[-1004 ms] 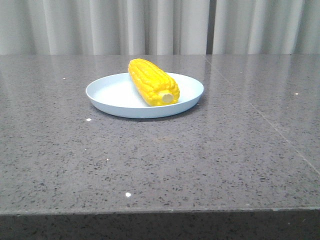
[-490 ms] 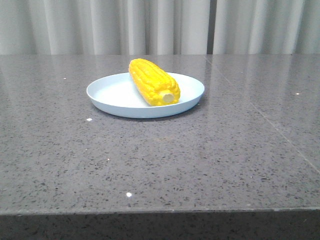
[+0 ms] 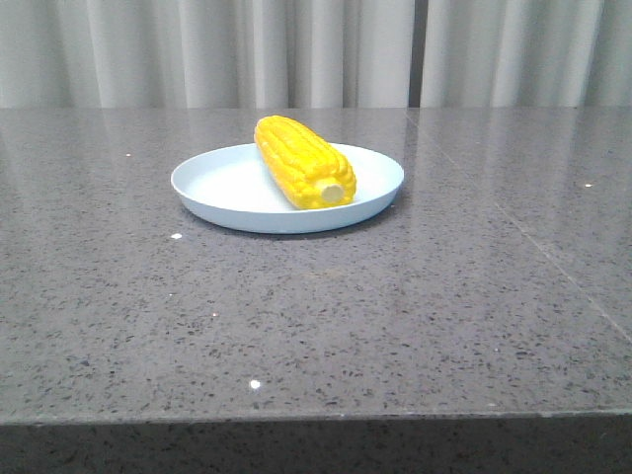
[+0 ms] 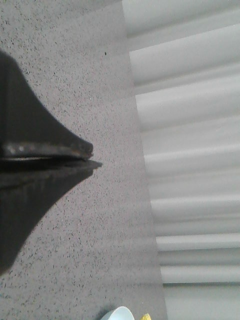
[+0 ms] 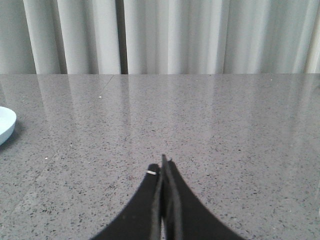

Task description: Place corn on plate with both arms

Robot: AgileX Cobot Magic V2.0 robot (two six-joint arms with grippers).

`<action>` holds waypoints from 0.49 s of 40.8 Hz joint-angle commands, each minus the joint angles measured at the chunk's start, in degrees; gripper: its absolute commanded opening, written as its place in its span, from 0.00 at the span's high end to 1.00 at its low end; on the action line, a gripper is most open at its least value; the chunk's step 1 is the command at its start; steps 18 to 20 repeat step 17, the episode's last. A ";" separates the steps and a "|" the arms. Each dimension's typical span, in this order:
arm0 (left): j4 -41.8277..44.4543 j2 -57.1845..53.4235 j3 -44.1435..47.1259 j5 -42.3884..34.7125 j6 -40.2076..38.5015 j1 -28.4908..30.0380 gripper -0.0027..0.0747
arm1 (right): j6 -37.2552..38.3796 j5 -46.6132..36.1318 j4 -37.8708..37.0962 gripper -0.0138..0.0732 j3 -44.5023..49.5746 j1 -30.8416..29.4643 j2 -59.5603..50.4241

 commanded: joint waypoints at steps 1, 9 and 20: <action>-0.68 -1.21 0.22 -4.23 -0.12 0.15 0.99 | -0.27 -5.04 0.08 0.92 -0.30 -0.38 -0.96; -0.68 -1.21 0.22 -4.23 -0.12 0.15 0.99 | -0.27 -5.04 0.07 0.92 -0.30 0.61 -0.96; -0.68 -1.21 0.22 -4.23 -0.12 0.15 0.99 | -0.27 -5.04 0.07 0.92 -0.30 0.67 -0.96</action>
